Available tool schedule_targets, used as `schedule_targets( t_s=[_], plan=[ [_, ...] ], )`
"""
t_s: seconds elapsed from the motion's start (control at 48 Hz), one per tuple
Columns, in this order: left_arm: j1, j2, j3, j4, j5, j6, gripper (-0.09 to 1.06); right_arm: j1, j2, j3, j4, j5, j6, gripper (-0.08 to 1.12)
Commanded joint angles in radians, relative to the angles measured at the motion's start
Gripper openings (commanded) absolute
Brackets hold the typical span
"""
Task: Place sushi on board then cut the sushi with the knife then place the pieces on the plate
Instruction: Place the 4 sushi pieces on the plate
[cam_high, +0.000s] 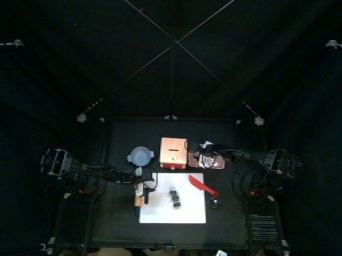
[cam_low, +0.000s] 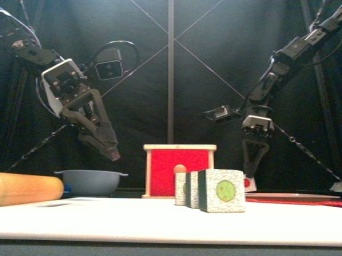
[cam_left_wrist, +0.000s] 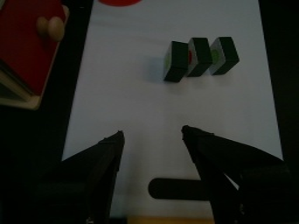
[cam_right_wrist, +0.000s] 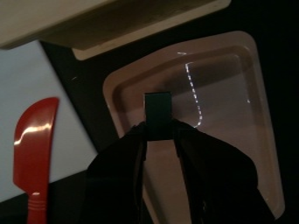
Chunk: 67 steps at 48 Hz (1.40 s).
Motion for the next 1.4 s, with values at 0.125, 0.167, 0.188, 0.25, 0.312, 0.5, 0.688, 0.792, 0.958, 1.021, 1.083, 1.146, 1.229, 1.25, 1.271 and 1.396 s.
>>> schedule_targets(
  t_s=[0.125,0.167,0.188,0.25,0.312,0.5,0.688,0.792,0.958,1.021,1.083,1.146,1.229,1.25,1.271,1.396],
  plan=[
    [-0.003,-0.017,-0.006,-0.002,-0.002,-0.005,0.91,-0.041,-0.002,-0.014,-0.003,-0.02,0.0,0.56],
    [-0.003,-0.017,-0.006,-0.002,-0.002,-0.005,0.91,-0.041,-0.002,-0.011,-0.002,-0.028,0.0,0.57],
    [-0.003,-0.017,-0.005,-0.002,-0.002,-0.005,0.91,-0.041,-0.003,-0.009,-0.002,-0.034,0.0,0.58],
    [-0.003,-0.017,-0.006,-0.002,-0.002,-0.005,0.91,-0.041,-0.002,-0.005,0.008,-0.048,0.0,0.63],
    [-0.003,-0.017,-0.006,-0.002,-0.002,-0.005,0.91,-0.041,-0.002,0.0,0.02,-0.055,0.0,0.68],
    [-0.003,-0.017,-0.005,-0.003,0.0,-0.005,0.91,-0.041,-0.008,0.015,0.025,-0.058,0.0,0.78],
    [-0.003,-0.018,-0.005,-0.002,0.0,-0.005,0.91,-0.041,-0.071,0.018,0.023,-0.058,0.0,0.79],
    [-0.003,-0.017,-0.005,-0.003,0.0,-0.006,0.91,-0.035,-0.13,0.017,0.029,-0.055,0.0,0.79],
    [-0.002,-0.018,-0.005,-0.002,0.0,-0.003,0.91,0.051,-0.215,0.034,0.083,-0.035,0.0,0.79],
    [0.0,-0.02,-0.006,0.0,0.0,-0.003,0.91,0.107,-0.235,0.037,0.101,-0.034,0.0,0.79],
    [0.003,-0.023,-0.012,0.0,0.0,0.0,0.91,0.17,-0.252,0.034,0.115,-0.035,0.0,0.79],
    [0.003,-0.026,-0.014,0.0,0.0,-0.002,0.9,0.247,-0.262,0.029,0.13,-0.043,-0.002,0.79],
    [0.005,-0.031,-0.012,0.0,-0.002,-0.002,0.9,0.325,-0.259,0.018,0.147,-0.071,0.002,0.79],
    [0.005,-0.032,-0.012,0.0,-0.002,-0.002,0.91,0.342,-0.258,0.017,0.153,-0.081,0.002,0.79],
    [0.005,-0.032,-0.011,0.0,-0.003,-0.002,0.91,0.359,-0.253,0.014,0.161,-0.095,0.002,0.79],
    [0.008,-0.037,-0.011,0.0,-0.006,0.0,0.9,0.428,-0.212,0.003,0.216,-0.187,-0.002,0.79]
  ],
)
